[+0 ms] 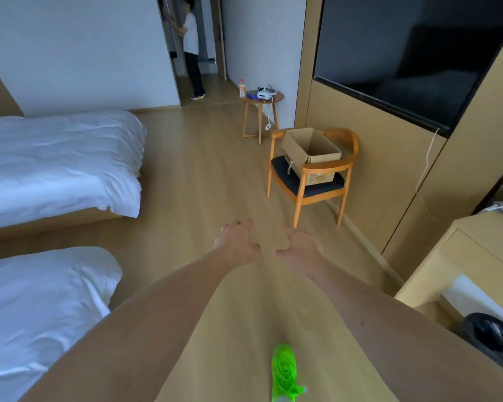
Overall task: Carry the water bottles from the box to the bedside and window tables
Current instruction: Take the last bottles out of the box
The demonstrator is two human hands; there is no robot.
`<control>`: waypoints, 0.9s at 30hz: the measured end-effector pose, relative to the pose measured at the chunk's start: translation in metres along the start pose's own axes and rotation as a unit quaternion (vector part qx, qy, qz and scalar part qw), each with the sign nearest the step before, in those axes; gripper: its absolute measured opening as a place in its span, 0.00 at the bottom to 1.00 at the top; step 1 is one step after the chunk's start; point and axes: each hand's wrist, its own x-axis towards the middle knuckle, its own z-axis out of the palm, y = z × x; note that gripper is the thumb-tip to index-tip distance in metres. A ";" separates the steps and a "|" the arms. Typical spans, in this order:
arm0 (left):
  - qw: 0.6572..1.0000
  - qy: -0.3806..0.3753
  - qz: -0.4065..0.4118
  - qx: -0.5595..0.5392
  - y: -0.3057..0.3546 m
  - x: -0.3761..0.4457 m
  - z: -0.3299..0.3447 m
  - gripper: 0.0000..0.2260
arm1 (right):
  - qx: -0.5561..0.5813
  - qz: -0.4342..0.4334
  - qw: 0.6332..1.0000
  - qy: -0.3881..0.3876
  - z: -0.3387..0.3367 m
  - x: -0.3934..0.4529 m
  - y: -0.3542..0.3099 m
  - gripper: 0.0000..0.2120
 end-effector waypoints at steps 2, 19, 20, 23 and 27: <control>1.000 0.007 -0.009 0.000 -0.003 0.055 -0.007 0.27 | 0.007 -0.009 1.000 -0.003 -0.002 0.058 -0.002 0.31; 0.999 -0.024 -0.009 -0.020 -0.008 0.460 -0.052 0.26 | -0.032 -0.006 0.999 -0.039 -0.063 0.454 -0.034 0.23; 0.999 -0.028 -0.001 -0.024 -0.010 0.486 -0.049 0.26 | -0.032 0.003 0.999 -0.032 -0.063 0.477 -0.034 0.22; 0.998 -0.049 0.025 -0.030 -0.019 0.569 -0.041 0.26 | -0.040 0.034 0.998 -0.024 -0.063 0.551 -0.036 0.25; 0.994 -0.091 0.057 -0.027 -0.022 0.679 -0.042 0.26 | -0.025 0.093 0.995 -0.019 -0.069 0.643 -0.034 0.30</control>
